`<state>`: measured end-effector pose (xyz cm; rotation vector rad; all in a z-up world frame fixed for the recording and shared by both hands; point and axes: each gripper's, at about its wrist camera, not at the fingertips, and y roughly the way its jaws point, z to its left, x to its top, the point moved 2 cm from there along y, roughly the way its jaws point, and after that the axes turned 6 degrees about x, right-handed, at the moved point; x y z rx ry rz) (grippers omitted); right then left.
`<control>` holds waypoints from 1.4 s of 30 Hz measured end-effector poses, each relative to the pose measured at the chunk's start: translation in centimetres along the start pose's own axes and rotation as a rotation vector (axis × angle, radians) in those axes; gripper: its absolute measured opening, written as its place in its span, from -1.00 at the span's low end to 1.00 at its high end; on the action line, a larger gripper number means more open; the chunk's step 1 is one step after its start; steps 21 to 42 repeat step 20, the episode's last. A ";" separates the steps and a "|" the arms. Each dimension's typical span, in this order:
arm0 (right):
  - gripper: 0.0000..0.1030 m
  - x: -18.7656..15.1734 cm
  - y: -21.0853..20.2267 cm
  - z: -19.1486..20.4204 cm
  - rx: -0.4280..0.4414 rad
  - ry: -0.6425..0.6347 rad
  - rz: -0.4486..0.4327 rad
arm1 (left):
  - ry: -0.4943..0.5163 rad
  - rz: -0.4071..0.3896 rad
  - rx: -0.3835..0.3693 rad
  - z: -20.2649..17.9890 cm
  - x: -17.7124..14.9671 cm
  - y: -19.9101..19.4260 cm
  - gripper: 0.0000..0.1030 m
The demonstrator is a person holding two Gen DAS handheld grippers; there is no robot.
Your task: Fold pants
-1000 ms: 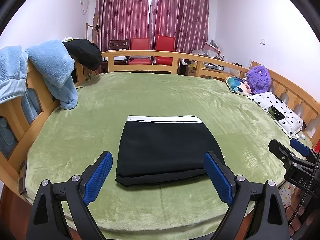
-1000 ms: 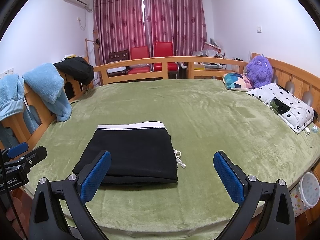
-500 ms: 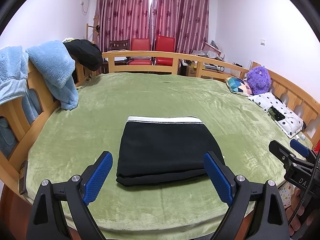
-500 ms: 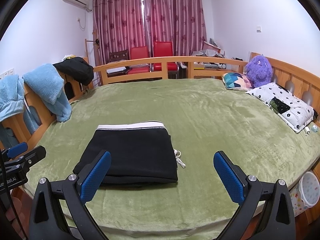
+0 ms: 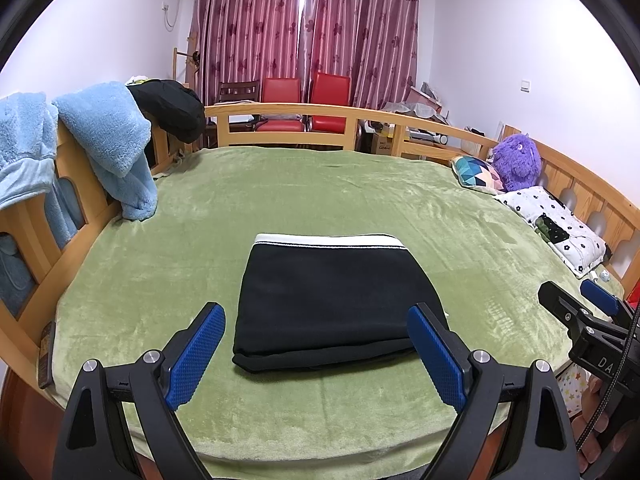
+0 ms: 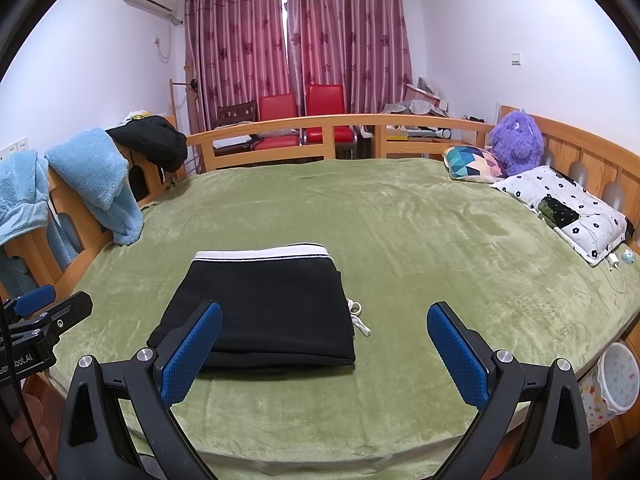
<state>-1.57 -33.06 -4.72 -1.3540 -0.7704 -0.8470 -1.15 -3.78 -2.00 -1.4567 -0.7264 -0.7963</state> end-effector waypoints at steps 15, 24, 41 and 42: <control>0.96 -0.2 0.0 -0.1 -0.001 -0.001 -0.001 | 0.002 -0.002 0.000 0.0 -0.1 0.1 0.80; 0.96 -0.1 -0.1 0.2 -0.003 0.001 -0.001 | 0.009 -0.001 -0.002 0.1 0.0 0.1 0.80; 0.96 -0.1 -0.1 0.2 -0.003 0.001 -0.001 | 0.009 -0.001 -0.002 0.1 0.0 0.1 0.80; 0.96 -0.1 -0.1 0.2 -0.003 0.001 -0.001 | 0.009 -0.001 -0.002 0.1 0.0 0.1 0.80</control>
